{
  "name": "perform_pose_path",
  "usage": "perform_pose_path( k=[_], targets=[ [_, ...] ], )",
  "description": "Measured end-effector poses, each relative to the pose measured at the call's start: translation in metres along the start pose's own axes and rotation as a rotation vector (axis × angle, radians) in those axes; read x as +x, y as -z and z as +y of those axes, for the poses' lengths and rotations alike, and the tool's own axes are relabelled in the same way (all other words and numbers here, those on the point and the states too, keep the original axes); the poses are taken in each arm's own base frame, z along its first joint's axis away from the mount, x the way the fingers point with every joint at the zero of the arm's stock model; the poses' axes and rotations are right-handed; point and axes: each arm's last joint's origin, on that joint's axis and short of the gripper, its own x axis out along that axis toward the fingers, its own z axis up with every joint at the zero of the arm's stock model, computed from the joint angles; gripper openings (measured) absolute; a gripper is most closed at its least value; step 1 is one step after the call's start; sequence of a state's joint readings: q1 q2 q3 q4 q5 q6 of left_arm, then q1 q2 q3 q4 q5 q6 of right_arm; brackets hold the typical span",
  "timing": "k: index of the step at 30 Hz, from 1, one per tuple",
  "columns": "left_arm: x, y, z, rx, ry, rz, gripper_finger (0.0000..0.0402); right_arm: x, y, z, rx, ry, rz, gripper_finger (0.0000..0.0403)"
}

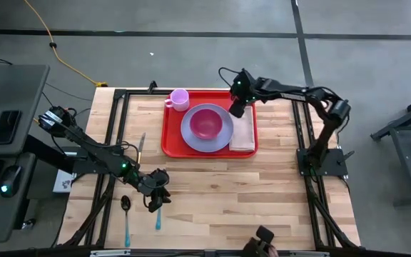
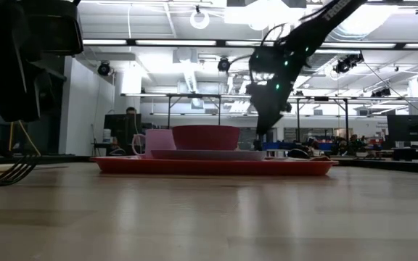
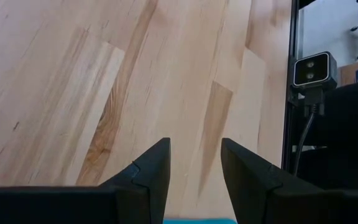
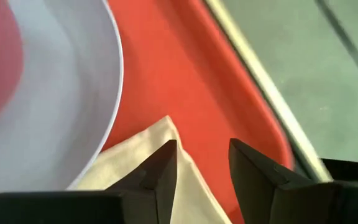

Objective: Set up tray
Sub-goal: Put the blue fork on the brown napkin on the orange serving tray

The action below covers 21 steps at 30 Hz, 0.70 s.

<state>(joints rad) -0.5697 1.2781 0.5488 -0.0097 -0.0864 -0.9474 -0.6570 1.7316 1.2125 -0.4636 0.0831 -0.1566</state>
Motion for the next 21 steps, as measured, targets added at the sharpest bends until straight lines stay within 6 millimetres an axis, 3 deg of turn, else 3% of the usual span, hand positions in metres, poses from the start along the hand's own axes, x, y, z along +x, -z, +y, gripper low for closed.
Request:
perform_pose_path(
  k=[12, 21],
  targets=[
    [0.000, 0.002, -0.003, 0.007, 0.071, 0.074, 0.0172, -0.095, -0.002, 0.017, 0.030, 0.007, -0.141, 0.0123],
    [0.000, 0.001, -0.005, 0.030, 0.101, 0.081, 0.0172, -0.156, 0.020, 0.037, 0.058, -0.061, -0.151, 0.0123]
  ],
)
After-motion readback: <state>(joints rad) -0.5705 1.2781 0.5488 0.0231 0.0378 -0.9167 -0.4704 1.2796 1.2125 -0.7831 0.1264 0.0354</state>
